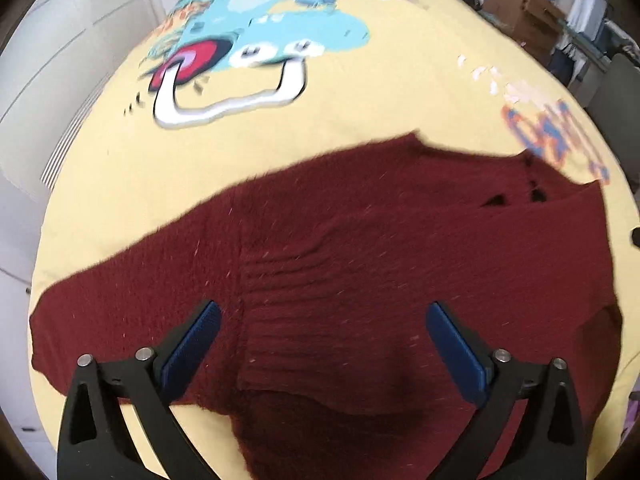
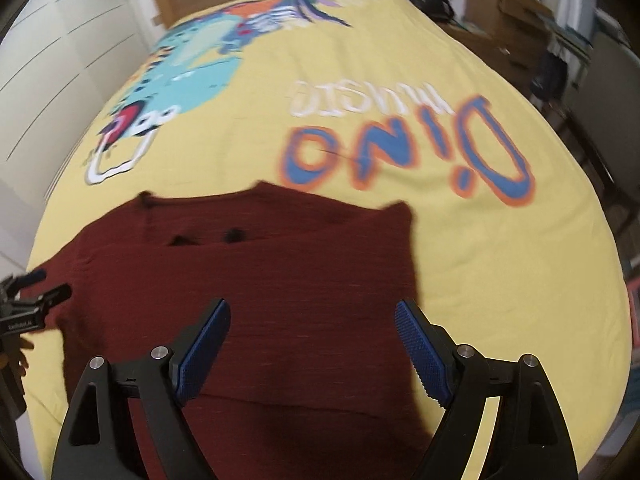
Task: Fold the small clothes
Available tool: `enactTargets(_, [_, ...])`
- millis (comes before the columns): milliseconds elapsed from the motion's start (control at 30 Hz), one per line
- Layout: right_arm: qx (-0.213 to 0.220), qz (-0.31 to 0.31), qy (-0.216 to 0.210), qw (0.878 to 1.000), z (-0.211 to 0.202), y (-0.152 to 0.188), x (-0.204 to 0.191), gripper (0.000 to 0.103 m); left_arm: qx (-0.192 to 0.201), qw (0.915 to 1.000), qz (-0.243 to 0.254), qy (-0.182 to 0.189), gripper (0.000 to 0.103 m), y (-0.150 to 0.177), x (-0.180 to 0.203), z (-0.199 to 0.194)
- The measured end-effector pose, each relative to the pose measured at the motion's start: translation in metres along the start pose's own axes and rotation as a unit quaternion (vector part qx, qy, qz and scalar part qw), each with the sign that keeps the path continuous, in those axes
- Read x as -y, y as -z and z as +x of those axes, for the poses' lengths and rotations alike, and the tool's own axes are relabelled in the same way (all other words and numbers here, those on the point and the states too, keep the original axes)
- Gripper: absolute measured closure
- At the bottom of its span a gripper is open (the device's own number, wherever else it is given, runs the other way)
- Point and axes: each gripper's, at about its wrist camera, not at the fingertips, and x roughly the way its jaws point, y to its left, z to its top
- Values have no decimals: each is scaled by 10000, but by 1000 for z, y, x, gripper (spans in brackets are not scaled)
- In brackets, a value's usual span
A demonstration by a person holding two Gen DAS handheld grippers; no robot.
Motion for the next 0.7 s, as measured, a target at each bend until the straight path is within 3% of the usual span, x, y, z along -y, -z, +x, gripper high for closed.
enactTargets(67, [36, -195, 9, 9998, 1, 4, -16, 1, 267, 9995, 121, 132, 1, -2, 12, -10])
enactTargets(133, [131, -403, 114, 9990, 6, 9, -37, 0, 469, 9985, 246, 108, 1, -3, 26, -13])
enactTargets(467, [-225, -668, 380, 9968, 70, 46, -68, 0, 20, 9994, 349, 28, 1, 13, 63, 54])
enactTargets(567, [-425, -720, 530, 9951, 91, 57, -63, 0, -49, 9991, 409, -40, 1, 23, 66, 70])
enactTargets(700, [-284, -553, 519, 9967, 91, 65, -41, 0, 37, 9992, 404, -69, 1, 26, 57, 72])
